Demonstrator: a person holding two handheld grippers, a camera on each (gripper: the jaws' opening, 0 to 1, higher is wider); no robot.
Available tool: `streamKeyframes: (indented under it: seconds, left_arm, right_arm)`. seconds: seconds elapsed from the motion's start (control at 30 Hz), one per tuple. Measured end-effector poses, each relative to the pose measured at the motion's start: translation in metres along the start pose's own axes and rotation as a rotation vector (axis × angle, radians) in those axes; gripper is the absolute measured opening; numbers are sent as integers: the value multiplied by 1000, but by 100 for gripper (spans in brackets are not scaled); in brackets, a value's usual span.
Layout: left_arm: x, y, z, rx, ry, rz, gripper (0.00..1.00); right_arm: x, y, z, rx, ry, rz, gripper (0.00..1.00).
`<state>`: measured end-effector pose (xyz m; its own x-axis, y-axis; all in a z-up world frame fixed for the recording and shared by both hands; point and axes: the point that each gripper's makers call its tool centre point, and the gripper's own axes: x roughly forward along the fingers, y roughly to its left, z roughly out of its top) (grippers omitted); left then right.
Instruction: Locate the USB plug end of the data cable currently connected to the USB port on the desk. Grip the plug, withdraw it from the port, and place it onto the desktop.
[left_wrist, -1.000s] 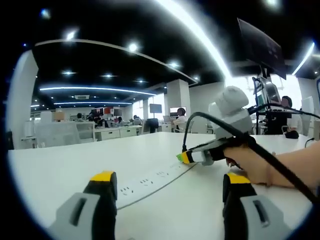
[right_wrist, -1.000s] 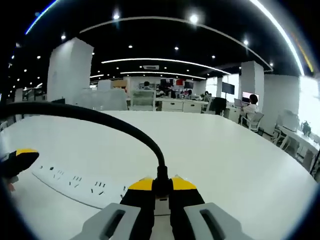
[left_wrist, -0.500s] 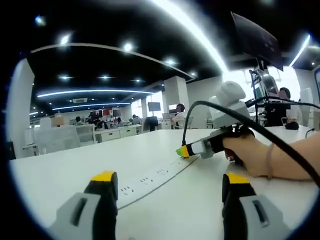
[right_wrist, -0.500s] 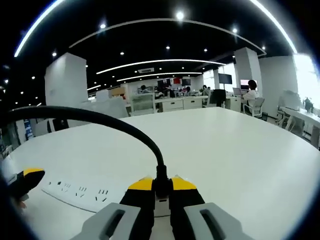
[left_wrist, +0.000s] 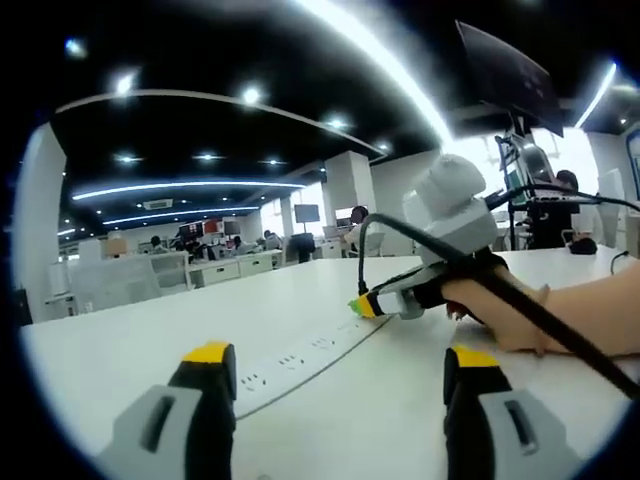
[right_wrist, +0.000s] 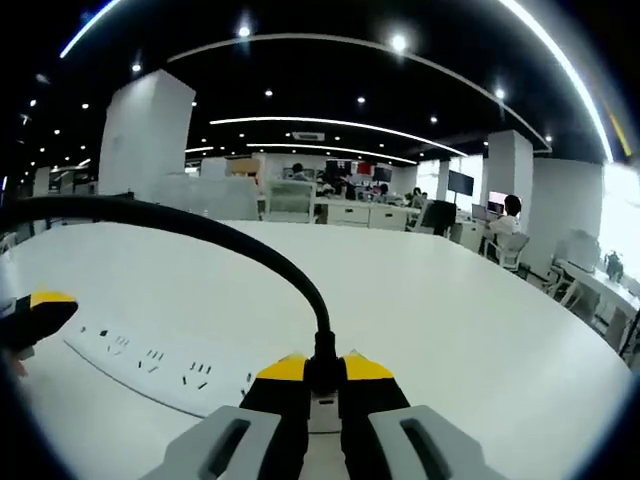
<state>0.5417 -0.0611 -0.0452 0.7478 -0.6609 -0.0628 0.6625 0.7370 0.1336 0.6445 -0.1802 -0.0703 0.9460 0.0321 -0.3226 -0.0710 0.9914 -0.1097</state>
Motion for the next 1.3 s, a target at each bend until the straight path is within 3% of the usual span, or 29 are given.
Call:
streamKeyframes:
  seconds: [0.17,0.37,0.43,0.6,0.73,0.8,0.9,1.0,1.07,1.1,1.13,1.17,1.2,1.23,1.27,1.3]
  left_arm:
    - [0,3,2,-32,-13,6,85]
    - [3,-3,-3,19,17,-7,85]
    - [3,-4,-2,22,17,-13,86]
    - [3,-5,-3,23,18,-13,86]
    - [5,-4,-2,18,16,-16,86]
    - [5,-4,-3,16,16,-16,86]
    - [4,-4,-3,14,15,-15,86]
    - [4,-4,-3,12,14,-13,86]
    - [4,-4,-4,18,19,-11,85]
    - [4,-5,-4,19,20,-12,85]
    - [4,-5,-4,19,20,-12,86]
    - [3,-5,-4,18,19,-13,86]
    - [3,-5,-4,17,17,-12,86]
    - [3,-5,-4,16,16,-12,86]
    - [3,-5,-4,15,16,-11,86]
    - [3,-5,-4,13,16,-12,86]
  right_arm:
    - [0,0,0,-32,-1,-12,12]
    - [0,-9,-1,211,-15,41,11]
    - [1,-9,-1,166,-15,24,11]
    - [-1,-6,-1,157,-14,30,11]
    - [-2,-2,-1,69,-10,16,11]
    - [-2,-4,-1,89,-10,17,11]
    - [-3,-7,-3,200,-15,38,11]
    - [-4,-4,-3,172,-15,31,11]
    - [-5,-3,-1,95,-16,15,11]
    - [-6,-1,1,45,-27,9,11]
    - [-10,2,27,20,-172,12,11]
    - [-15,15,41,29,-264,69,11]
    - [-16,16,35,-5,-246,50,11]
    - [-11,8,22,-69,-157,-8,11]
    - [-6,5,12,-85,-87,-12,11]
    - [-6,6,12,-54,-89,12,11]
